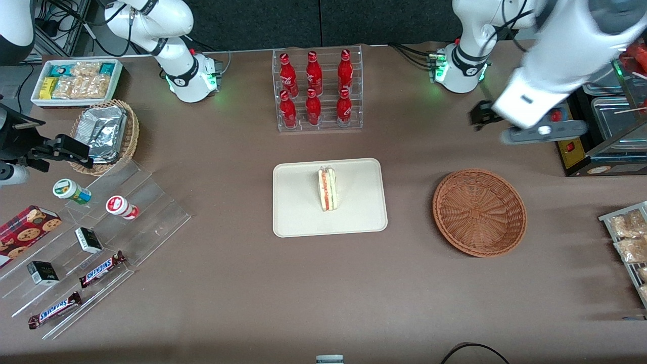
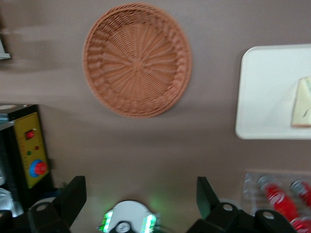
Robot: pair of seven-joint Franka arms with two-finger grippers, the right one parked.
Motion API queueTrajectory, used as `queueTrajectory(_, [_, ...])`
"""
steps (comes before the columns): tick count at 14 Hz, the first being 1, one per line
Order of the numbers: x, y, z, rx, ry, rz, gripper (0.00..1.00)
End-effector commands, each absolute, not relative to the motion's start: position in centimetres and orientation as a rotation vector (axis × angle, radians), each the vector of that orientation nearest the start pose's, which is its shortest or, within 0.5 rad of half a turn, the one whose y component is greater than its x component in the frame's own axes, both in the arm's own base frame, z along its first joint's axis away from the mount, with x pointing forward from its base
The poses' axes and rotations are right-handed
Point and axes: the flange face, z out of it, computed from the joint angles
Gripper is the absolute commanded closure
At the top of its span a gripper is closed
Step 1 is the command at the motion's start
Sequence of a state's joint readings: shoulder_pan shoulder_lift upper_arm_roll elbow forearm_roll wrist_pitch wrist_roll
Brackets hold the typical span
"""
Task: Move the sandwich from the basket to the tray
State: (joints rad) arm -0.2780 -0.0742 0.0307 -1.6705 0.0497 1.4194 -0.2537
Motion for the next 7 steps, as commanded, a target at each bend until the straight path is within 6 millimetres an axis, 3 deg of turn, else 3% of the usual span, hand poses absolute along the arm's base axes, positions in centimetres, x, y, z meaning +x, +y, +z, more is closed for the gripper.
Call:
queueTrajectory(1, [49.5, -7.8, 60.9, -3.071, 0.032, 0.273, 0.00])
queueTrajectory(4, [49.9, -4.0, 61.2, -3.089, 0.096, 0.278, 0.00])
queueTrajectory(7, [50.8, -3.9, 62.7, -3.090, 0.087, 0.258, 0.00])
